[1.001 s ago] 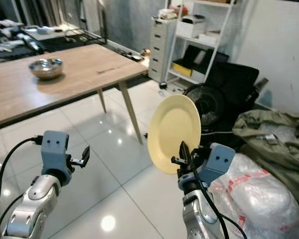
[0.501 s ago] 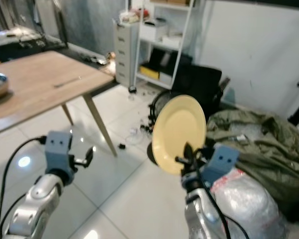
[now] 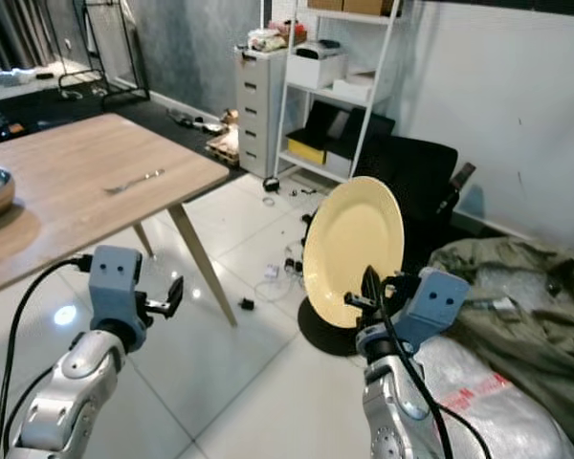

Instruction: Setting the table

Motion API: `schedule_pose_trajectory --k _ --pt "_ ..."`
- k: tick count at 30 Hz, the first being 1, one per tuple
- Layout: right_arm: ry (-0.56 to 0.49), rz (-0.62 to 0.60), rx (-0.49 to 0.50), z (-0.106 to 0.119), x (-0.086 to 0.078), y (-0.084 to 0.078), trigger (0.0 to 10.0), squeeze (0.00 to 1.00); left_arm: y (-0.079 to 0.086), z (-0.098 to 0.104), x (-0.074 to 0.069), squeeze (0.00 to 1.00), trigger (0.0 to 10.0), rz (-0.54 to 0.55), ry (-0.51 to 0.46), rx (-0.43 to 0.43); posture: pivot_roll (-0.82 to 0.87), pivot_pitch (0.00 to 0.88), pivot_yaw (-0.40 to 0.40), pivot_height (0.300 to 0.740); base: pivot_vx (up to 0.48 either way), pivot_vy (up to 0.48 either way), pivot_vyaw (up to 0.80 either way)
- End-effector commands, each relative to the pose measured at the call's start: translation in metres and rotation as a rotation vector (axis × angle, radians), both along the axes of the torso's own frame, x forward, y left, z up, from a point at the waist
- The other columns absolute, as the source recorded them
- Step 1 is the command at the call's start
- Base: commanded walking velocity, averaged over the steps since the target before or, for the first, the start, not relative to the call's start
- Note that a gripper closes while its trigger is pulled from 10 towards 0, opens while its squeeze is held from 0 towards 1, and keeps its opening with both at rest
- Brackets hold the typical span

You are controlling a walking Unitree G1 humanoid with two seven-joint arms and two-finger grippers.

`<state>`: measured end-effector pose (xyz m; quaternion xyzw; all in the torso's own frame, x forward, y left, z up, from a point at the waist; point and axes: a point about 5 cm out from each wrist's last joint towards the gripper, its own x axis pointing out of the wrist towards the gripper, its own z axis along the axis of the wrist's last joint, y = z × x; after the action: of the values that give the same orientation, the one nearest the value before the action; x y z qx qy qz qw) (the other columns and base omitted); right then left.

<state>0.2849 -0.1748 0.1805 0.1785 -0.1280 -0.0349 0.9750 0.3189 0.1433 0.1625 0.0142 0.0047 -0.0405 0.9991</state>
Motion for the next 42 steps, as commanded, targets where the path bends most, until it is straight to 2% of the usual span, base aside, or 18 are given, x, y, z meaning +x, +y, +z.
schedule_pose_trajectory --k 1,20,42 --pt "0.011 -0.009 -0.004 -0.0026 0.0000 -0.0027 10.0 0.00 0.0006 -0.0018 -0.0011 0.00 10.0 0.008 0.008 0.003 0.06 0.034 0.090 0.740 0.480 0.000 0.00" --pt "0.003 0.012 -0.008 -0.0004 0.0038 0.0016 10.0 0.00 0.0037 -0.0005 -0.0010 0.00 10.0 0.020 -0.001 0.014 0.06 0.036 0.085 0.740 0.480 0.000 0.00" --pt "0.000 0.019 -0.024 -0.0005 0.0056 0.0000 10.0 0.00 0.0001 0.0016 -0.0026 0.00 10.0 0.005 -0.019 0.039 0.04 0.030 0.075 0.740 0.480 0.000 0.00"
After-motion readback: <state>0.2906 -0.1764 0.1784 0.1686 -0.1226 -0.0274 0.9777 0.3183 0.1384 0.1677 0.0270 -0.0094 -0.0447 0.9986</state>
